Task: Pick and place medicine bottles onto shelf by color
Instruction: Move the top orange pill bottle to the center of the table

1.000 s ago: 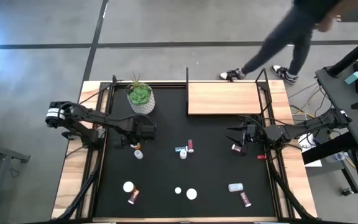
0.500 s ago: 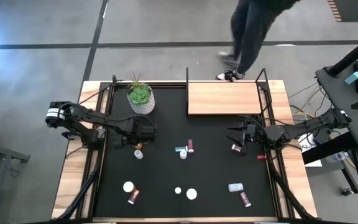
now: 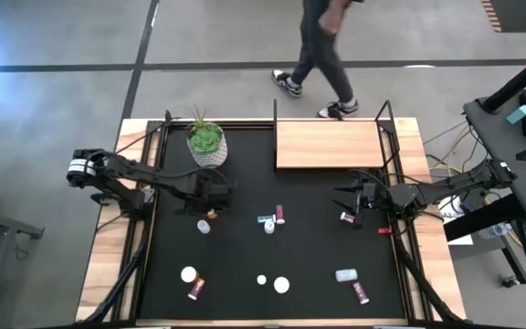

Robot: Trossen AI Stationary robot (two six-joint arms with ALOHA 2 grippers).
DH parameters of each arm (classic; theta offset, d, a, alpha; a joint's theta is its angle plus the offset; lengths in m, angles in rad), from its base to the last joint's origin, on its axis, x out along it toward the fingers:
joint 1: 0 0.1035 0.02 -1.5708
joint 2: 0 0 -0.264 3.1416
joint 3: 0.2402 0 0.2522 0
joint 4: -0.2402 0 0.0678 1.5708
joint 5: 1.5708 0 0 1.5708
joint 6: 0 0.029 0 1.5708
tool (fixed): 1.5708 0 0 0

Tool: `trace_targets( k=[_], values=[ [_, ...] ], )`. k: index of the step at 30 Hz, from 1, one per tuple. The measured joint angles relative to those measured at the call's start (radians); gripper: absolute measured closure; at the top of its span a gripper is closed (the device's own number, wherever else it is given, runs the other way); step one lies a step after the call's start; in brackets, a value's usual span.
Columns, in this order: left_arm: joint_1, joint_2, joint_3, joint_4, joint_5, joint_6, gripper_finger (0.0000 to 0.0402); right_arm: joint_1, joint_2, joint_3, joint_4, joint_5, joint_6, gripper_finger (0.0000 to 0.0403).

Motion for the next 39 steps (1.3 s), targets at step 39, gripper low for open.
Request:
trace_targets(
  k=[39],
  values=[
    [0.094,0.638,0.836,-0.094,-0.138,0.709,0.0225,0.000,0.000,0.000,0.000,0.000,0.000,0.0227]
  ],
)
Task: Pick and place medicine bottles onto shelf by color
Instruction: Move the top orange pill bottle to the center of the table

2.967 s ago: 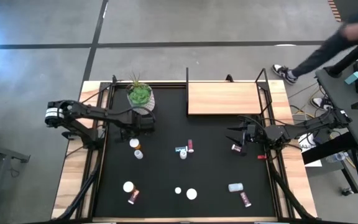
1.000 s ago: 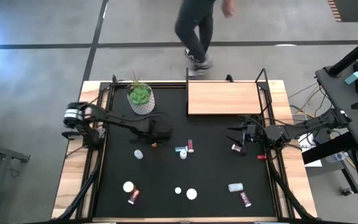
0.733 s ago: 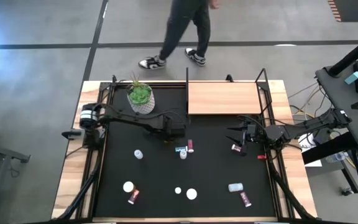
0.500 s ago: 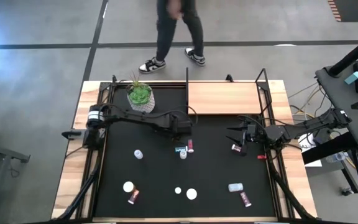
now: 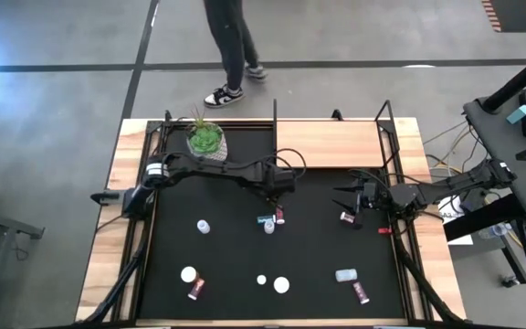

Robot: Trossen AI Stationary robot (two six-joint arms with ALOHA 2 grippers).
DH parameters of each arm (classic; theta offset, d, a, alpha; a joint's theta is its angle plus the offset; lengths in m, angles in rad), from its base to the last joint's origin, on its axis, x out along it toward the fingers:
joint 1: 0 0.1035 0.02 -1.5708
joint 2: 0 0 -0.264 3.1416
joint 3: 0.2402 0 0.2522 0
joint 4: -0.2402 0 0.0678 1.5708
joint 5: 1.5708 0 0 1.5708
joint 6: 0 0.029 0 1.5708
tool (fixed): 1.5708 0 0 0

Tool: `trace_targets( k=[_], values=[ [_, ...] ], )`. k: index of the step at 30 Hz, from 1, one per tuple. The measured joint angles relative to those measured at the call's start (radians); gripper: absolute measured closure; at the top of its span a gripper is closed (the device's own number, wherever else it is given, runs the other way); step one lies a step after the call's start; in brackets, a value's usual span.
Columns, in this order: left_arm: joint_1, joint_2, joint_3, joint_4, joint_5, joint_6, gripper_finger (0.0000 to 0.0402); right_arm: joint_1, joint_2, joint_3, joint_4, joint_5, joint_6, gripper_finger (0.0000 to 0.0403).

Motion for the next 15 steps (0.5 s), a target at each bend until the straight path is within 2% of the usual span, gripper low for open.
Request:
trace_targets(
  k=[15],
  values=[
    [0.013,0.022,0.017,0.013,0.021,0.012,0.0219,0.000,0.000,0.000,0.000,0.000,0.000,0.0227]
  ],
)
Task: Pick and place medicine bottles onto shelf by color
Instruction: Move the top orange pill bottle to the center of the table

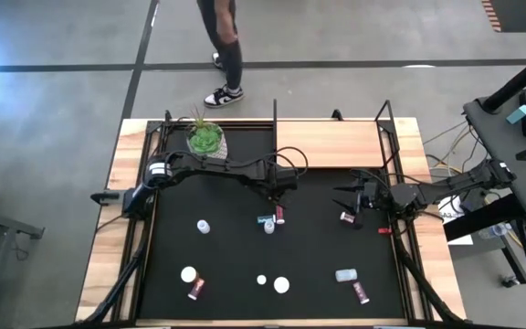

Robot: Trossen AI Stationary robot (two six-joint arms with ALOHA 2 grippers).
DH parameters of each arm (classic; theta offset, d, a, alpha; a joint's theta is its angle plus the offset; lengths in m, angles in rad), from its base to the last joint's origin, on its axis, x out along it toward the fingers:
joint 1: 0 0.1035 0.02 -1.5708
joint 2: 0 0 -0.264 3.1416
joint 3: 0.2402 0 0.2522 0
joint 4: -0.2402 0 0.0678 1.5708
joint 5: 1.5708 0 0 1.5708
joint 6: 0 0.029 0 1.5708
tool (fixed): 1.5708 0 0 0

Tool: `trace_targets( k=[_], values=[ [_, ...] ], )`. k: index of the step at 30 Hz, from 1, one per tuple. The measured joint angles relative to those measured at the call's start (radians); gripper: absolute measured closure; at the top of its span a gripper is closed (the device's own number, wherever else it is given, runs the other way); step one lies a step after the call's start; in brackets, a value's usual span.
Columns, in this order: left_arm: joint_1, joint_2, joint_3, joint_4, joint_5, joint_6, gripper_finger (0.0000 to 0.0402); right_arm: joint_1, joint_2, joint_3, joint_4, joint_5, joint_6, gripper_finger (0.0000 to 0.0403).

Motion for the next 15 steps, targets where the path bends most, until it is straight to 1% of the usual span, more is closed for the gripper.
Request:
trace_targets(
  k=[3,6,15],
  values=[
    [0.000,0.000,-0.008,0.012,-0.004,0.000,0.0217,0.000,0.000,0.000,0.000,0.000,0.000,0.0227],
    [0.000,0.000,-0.010,0.021,-0.012,-0.001,0.0205,0.000,0.000,0.000,0.000,0.000,0.000,0.0227],
    [-0.001,0.002,-0.011,0.022,-0.043,-0.003,0.0127,0.000,0.000,0.000,0.000,0.000,0.000,0.0227]
  ],
)
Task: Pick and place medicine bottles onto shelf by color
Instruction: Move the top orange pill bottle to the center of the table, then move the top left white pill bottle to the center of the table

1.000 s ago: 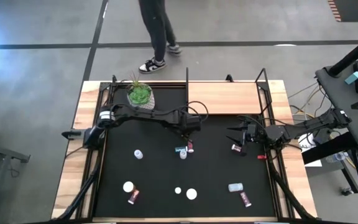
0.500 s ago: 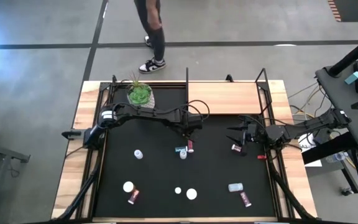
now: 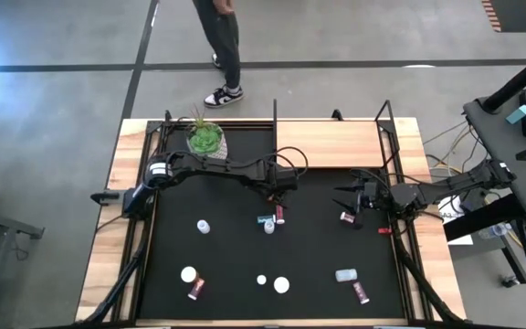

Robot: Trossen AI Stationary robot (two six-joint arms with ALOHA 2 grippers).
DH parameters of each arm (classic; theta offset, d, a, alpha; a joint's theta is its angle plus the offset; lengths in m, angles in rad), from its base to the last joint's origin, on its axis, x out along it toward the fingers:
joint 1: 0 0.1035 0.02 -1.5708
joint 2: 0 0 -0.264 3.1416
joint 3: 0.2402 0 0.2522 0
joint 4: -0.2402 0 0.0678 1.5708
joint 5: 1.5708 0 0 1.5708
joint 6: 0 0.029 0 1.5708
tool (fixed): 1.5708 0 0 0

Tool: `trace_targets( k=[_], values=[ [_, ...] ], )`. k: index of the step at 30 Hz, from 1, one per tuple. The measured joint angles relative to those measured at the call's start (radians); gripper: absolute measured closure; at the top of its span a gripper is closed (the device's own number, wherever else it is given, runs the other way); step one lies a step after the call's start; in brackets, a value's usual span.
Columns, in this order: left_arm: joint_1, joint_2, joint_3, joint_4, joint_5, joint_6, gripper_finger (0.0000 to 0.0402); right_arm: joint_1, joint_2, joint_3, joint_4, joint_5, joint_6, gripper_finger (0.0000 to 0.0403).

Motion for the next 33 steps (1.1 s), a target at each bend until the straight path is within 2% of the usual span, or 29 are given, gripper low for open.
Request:
trace_targets(
  k=[4,11,14,20,25,33],
  values=[
    [-0.005,-0.016,0.000,-0.003,-0.024,0.000,0.0105,0.000,0.000,0.000,0.000,0.000,0.000,0.0227],
    [-0.054,-0.109,-0.030,-0.068,-0.125,-0.001,0.0100,0.000,0.000,0.000,0.000,0.000,0.000,0.0227],
    [-0.095,-0.180,-0.102,-0.069,-0.186,-0.059,0.0100,0.000,0.000,0.000,-0.001,0.000,0.000,0.0227],
    [-0.179,-0.351,-0.326,-0.072,-0.259,-0.287,0.0100,0.000,0.000,0.000,-0.001,0.000,0.000,0.0227],
    [-0.233,-0.470,-0.496,-0.089,-0.250,-0.476,0.0100,0.000,0.000,0.000,0.000,0.000,0.000,0.0227],
    [-0.293,-0.561,-0.654,-0.192,-0.110,-0.744,0.0100,0.000,0.000,0.000,0.000,0.000,0.000,0.0227]
  ],
)
